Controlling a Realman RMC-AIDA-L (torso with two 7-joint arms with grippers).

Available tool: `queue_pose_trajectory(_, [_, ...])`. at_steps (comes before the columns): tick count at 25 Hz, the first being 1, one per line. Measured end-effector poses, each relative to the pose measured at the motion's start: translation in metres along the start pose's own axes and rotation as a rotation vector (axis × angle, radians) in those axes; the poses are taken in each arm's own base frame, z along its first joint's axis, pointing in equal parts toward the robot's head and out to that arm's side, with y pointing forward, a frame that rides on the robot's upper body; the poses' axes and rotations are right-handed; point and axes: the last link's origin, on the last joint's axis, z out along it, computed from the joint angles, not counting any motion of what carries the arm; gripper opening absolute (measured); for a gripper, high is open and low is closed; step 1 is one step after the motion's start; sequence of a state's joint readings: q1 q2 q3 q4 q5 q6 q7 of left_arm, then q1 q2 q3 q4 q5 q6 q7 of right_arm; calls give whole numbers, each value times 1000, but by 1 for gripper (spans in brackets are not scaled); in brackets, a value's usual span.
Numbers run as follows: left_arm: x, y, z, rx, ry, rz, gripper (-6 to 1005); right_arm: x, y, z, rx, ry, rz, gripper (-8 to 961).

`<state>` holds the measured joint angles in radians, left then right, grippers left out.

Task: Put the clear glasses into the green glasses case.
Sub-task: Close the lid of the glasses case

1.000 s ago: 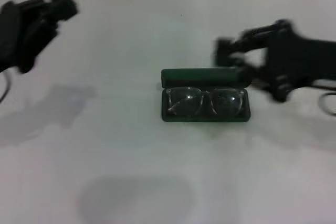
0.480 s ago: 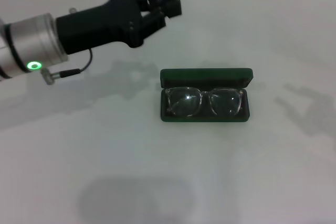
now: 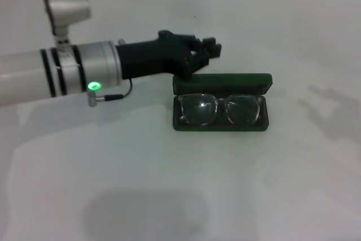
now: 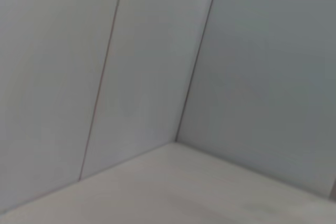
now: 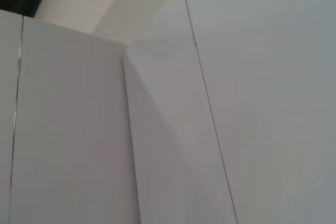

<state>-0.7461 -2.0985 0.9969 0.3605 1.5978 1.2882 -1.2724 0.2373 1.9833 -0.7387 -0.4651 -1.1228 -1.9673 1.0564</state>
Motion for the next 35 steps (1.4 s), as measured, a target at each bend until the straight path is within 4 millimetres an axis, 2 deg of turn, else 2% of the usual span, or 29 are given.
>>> queue_pose_trajectory(6, [-12, 0, 13, 37, -31, 5, 162, 4, -1, 11, -32, 12, 4, 382])
queue_pose_trajectory(16, [-19, -4, 14, 87, -53, 16, 161, 8, -5, 28, -77, 30, 10, 382])
queue_pose_trajectory(26, [-21, -8, 20, 107, -93, 32, 164, 12, -9, 32, -52, 49, 11, 381])
queue_pose_trajectory(35, [-24, -2, 33, 72, -170, 74, 168, 15, -11, 33, -42, 60, 12, 381])
